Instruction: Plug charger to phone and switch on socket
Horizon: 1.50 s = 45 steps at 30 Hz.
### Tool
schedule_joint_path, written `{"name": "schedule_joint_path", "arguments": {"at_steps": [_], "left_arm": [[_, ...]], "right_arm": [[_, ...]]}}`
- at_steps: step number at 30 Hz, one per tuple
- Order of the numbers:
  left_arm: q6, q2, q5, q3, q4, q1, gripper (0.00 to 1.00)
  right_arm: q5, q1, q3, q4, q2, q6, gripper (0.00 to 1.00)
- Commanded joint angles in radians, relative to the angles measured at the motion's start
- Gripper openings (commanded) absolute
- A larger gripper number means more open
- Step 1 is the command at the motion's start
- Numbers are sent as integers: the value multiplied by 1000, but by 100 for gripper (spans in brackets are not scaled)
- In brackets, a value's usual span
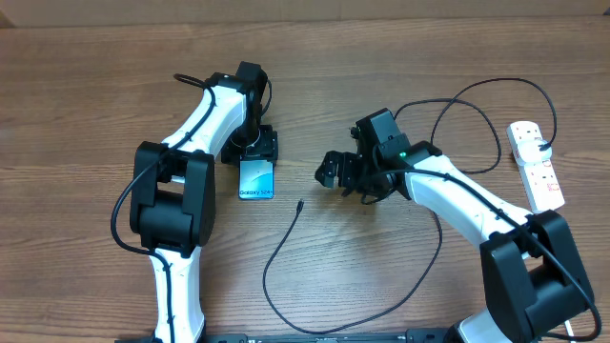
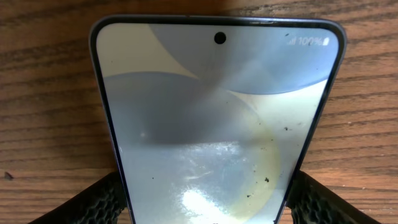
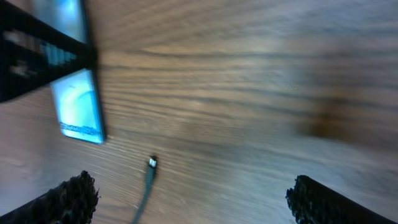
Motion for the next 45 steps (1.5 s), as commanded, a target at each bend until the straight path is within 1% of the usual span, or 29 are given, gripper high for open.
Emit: {"name": "schedule_joint_path", "arguments": {"at_steps": [1, 3, 5, 6, 9, 12, 14, 20, 27, 30, 32, 38, 45], "left_arm": [[-14, 22, -7, -41, -4, -8, 70], [-14, 22, -3, -41, -7, -5, 68], [-14, 22, -3, -41, -7, -3, 68], [-15, 22, -3, -41, -6, -3, 70], [-15, 22, 4, -41, 2, -4, 86], [-15, 22, -9, -41, 7, -14, 89], [-21, 22, -38, -41, 8, -22, 89], [-42, 22, -60, -46, 5, -44, 87], [-41, 22, -59, -60, -4, -45, 74], [-40, 22, -55, -60, -21, -40, 67], [-32, 22, -42, -60, -32, -33, 65], [60, 22, 122, -59, -46, 7, 65], [144, 22, 258, -59, -82, 69, 64]], "right_arm": [[-132, 5, -53, 101, 8, 17, 100], [-183, 5, -74, 182, 22, 55, 100], [-224, 6, -75, 245, 51, 104, 100], [-233, 10, -75, 286, 69, 124, 100], [-232, 25, -75, 376, 103, 134, 100], [-210, 47, -75, 458, 123, 142, 100], [-172, 61, -75, 467, 123, 141, 100], [-159, 95, -75, 463, 123, 130, 100], [-154, 119, -75, 462, 123, 130, 100], [-123, 136, -75, 462, 125, 132, 100], [-101, 146, -75, 466, 126, 148, 100], [-79, 174, -75, 509, 129, 164, 100], [-47, 184, -75, 537, 145, 259, 100]]}}
